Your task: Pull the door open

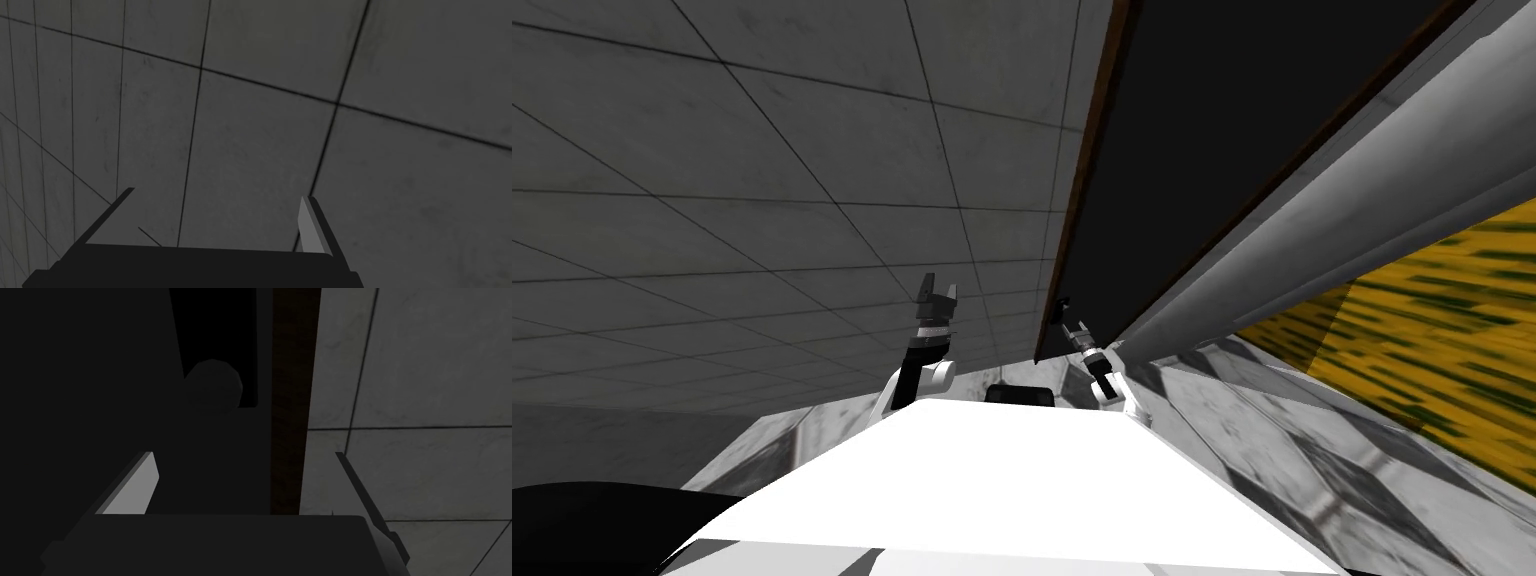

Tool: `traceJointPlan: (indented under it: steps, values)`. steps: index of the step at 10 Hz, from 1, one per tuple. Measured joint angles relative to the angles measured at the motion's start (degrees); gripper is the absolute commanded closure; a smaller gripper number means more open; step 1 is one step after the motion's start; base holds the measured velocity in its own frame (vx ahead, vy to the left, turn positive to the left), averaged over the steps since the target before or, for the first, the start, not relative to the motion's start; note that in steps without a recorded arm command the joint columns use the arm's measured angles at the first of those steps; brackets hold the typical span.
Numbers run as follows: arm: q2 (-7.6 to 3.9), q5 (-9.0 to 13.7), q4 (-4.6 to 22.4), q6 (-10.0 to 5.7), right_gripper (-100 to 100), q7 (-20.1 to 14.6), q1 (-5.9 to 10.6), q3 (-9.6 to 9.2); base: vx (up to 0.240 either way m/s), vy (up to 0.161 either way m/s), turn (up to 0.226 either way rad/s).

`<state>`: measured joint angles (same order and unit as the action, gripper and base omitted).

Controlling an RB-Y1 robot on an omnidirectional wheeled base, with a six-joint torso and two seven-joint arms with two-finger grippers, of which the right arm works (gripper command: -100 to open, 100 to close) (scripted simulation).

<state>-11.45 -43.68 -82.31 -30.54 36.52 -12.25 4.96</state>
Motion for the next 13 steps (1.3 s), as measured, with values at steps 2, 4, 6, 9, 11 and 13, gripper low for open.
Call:
traceJointPlan:
  steps: [2, 4, 6, 9, 11, 13]
  values:
    - [-1.06, 1.1, 3.3, -1.13, -100, 0.0, 1.9, 2.15, 0.17, 0.074, 0.156]
    - [-2.83, 2.4, 4.7, -2.38, -100, -0.7, 1.98, 4.48, 0.154, 0.048, 0.089]
    - [-3.93, 3.3, 6.6, -3.56, -100, -0.7, 2.69, 6.33, 0.155, 0.047, 0.111]
    - [-4.51, 3.8, 7.6, -4.06, 100, -0.9, 3.21, 7.2, 0.007, -0.001, -0.005]
    - [-4.54, 3.7, 7.6, -3.89, 100, -0.9, 3.28, 7.23, -0.009, -0.005, 0.009]
    - [-4.54, 3.7, 7.6, -3.91, 100, -0.9, 3.27, 7.2, 0.0, 0.0, 0.0]
